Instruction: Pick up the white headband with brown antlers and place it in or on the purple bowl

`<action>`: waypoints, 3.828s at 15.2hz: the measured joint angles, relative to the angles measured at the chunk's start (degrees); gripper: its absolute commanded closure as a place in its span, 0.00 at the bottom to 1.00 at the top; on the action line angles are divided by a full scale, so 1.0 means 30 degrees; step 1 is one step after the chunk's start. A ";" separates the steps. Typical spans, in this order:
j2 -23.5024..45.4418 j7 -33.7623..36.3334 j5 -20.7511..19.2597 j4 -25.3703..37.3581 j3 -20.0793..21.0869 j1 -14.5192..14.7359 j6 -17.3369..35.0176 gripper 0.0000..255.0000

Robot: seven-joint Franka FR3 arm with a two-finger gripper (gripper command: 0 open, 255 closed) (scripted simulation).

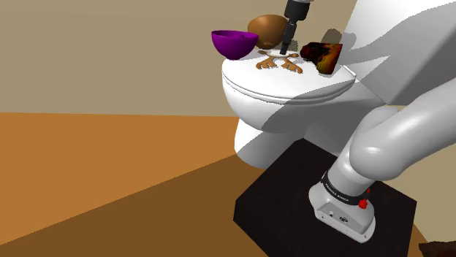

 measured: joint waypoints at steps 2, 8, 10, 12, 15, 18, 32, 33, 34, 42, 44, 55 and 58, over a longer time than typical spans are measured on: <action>0.1464 -0.1867 0.0154 0.0976 -0.0950 0.0280 0.0436 0.00; 0.3196 -0.4235 0.0477 0.1676 -0.2056 0.0523 0.1369 0.00; 0.3308 -0.4288 0.0501 0.1311 -0.2112 0.0528 0.1839 0.00; 0.3413 -0.4304 0.0527 0.0918 -0.2154 0.0535 0.2323 0.00; 0.3415 -0.4324 0.0519 0.0735 -0.2179 0.0523 0.2516 0.00; 0.3415 -0.4320 0.0519 0.0717 -0.2177 0.0524 0.2537 0.00; 0.3373 -0.4333 0.0554 0.1214 -0.2105 0.0511 0.2020 1.00; 0.3373 -0.4306 0.0555 0.1446 -0.2077 0.0521 0.1780 1.00; 0.3339 -0.4316 0.0543 0.1686 -0.2068 0.0514 0.1505 1.00; 0.3457 -0.4284 0.0660 0.3877 -0.1926 0.0615 -0.0579 1.00; 0.3453 -0.4298 0.0670 0.4379 -0.1907 0.0622 -0.1084 1.00; 0.4221 -0.4481 0.1026 0.7878 -0.1935 0.0767 -0.3885 1.00; 0.4429 -0.4480 0.1123 0.8890 -0.1918 0.0814 -0.4707 1.00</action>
